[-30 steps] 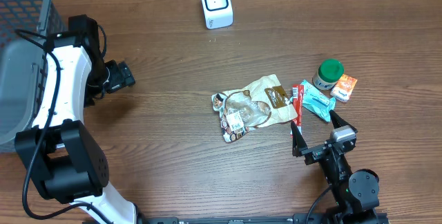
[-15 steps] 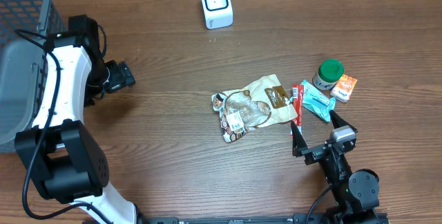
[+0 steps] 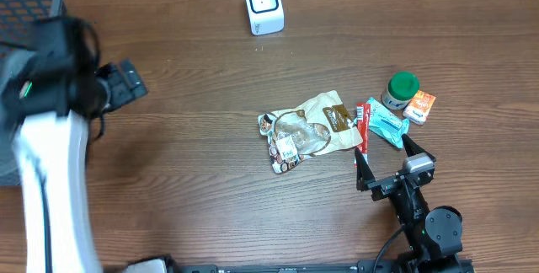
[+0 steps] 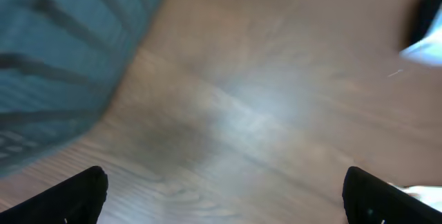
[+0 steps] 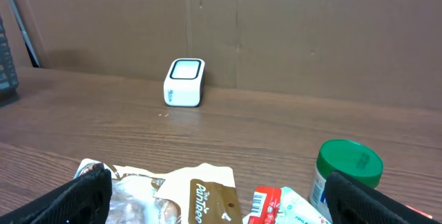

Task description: Scan the item barcode

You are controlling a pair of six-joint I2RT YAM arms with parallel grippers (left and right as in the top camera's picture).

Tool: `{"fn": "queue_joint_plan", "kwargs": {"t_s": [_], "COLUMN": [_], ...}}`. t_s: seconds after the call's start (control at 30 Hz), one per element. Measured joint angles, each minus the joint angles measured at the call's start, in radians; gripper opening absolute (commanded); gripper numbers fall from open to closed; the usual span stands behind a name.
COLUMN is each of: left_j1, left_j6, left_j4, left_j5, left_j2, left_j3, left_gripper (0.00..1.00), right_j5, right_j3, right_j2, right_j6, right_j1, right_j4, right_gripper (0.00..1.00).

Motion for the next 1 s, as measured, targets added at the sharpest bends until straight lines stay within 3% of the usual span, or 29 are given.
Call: {"fn": "queue_joint_plan", "kwargs": {"t_s": [0.23,0.57,0.9,1.0], "left_j1": [0.000,-0.024,-0.101,-0.101], "left_j6": [0.000,0.000,0.000,0.000], "left_j4": [-0.004,-0.015,-0.007,0.067], "left_j5": [0.000,-0.003,-0.003,-0.004], "left_j2": [-0.318,-0.394,-0.710,-0.810], "left_j3": [0.010,-0.002,-0.389,-0.512], "left_gripper": [1.00,1.00,1.00,1.00], "right_j5": [0.000,0.000,0.000,0.000], "right_j3": [0.000,0.000,0.000,0.000], "right_j2": [0.000,0.000,0.000,0.000], "right_j6": [0.000,0.000,0.000,0.000], "right_j1": [0.000,0.000,0.000,0.000], "right_j4": [-0.001,0.000,0.000,0.000], "right_gripper": [1.00,1.00,1.00,1.00]}}
